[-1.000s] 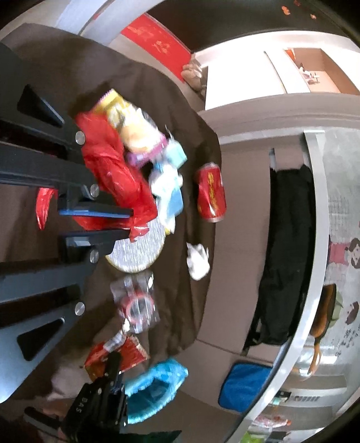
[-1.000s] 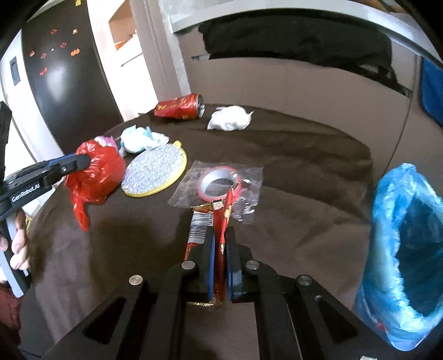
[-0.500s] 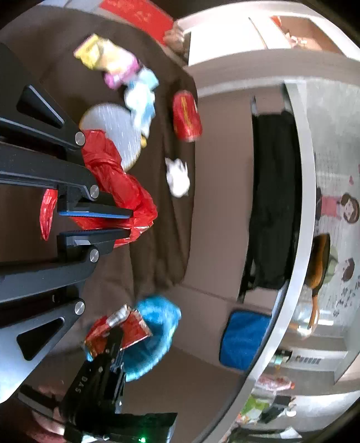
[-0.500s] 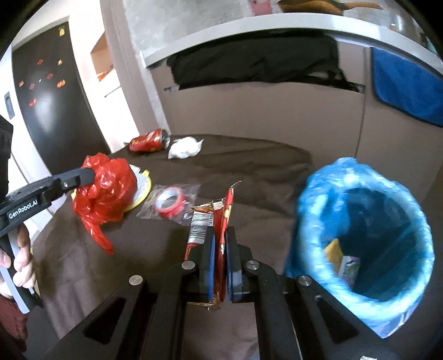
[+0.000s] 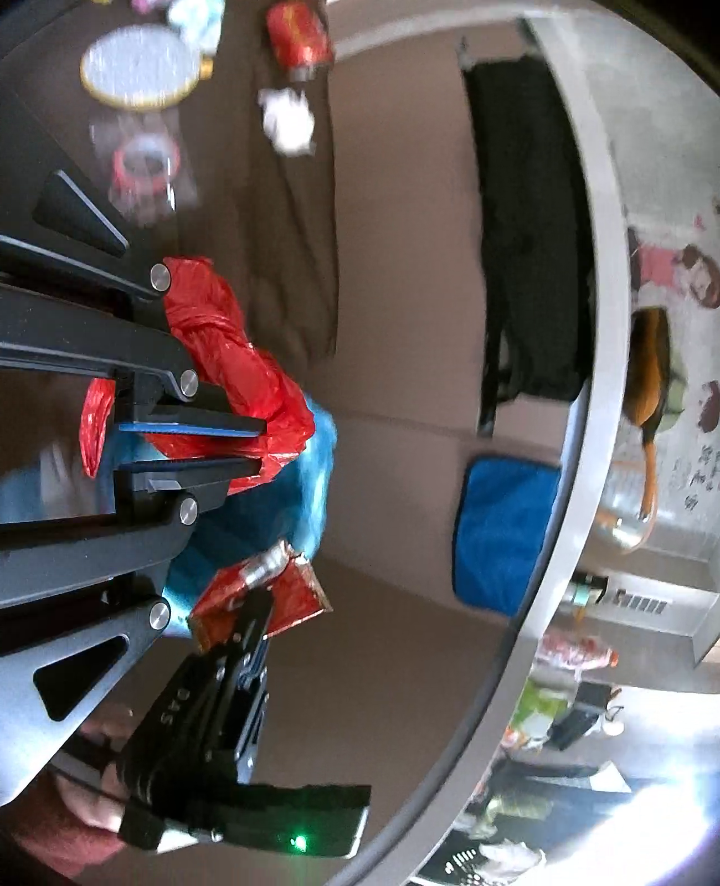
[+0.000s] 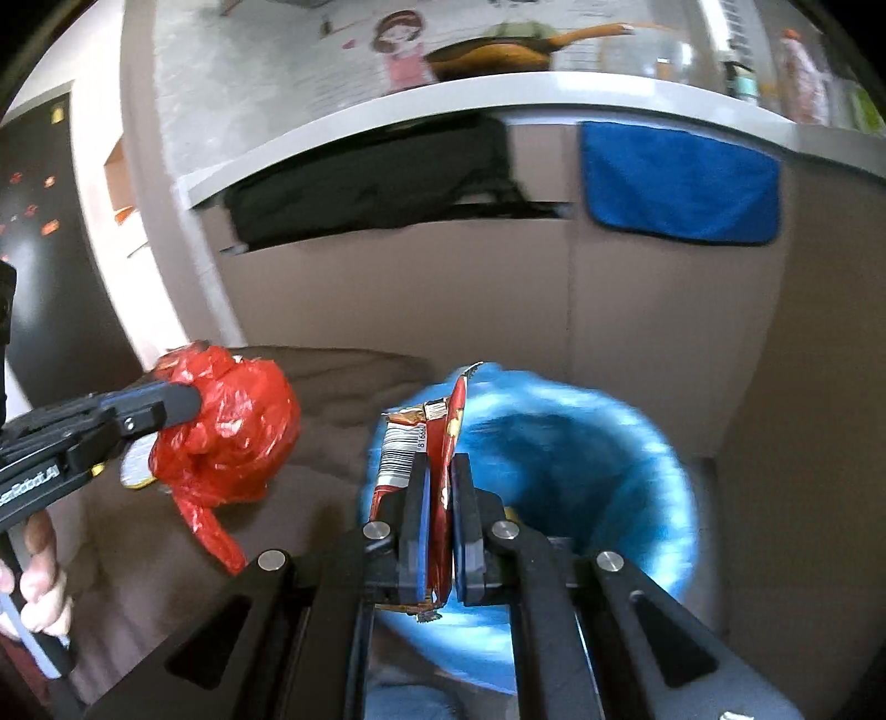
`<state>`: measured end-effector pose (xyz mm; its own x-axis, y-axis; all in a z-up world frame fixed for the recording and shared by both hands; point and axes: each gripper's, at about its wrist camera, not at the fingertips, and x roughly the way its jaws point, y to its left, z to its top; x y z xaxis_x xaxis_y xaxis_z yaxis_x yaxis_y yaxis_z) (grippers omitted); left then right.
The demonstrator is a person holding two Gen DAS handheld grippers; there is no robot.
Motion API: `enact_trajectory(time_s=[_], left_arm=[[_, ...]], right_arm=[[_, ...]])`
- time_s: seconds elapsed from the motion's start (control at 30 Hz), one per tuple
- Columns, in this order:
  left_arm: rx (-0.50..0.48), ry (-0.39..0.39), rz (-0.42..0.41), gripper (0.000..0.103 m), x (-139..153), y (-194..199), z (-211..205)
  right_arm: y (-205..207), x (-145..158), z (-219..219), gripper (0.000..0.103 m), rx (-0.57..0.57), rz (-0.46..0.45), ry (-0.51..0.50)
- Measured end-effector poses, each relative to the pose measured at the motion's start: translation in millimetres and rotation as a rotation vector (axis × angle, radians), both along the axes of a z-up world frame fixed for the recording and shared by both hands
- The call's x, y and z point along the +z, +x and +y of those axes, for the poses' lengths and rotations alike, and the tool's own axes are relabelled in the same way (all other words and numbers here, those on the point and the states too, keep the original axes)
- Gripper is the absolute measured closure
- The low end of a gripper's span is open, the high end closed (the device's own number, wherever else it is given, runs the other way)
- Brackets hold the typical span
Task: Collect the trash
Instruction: 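Carry the red bag and snack wrappers in both tools over the bin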
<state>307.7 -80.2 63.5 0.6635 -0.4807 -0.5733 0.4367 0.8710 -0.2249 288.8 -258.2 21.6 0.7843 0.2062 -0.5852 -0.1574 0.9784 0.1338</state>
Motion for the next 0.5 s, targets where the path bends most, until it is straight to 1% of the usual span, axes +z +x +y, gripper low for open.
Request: enact_trajectory(time_s=[0.2, 0.37, 0.5], left_arm=[[-0.059, -0.051, 0.059, 0.096, -12.5, 23.7, -39.9], [-0.099, -0.093, 0.113, 0.096, -26.1, 39.8, -62.2], [-0.097, -0.096, 0.116, 0.096, -36.6, 47.9, -70.0]], right_arm=[[7.5, -12.1, -44.8, 0.098, -0.080, 0.023, 0.000], [17.7, -29.7, -64.1, 0.098, -0.110, 0.054, 0.010], [24.2, -41.6, -74.4, 0.098, -0.123, 0.077, 0.031]])
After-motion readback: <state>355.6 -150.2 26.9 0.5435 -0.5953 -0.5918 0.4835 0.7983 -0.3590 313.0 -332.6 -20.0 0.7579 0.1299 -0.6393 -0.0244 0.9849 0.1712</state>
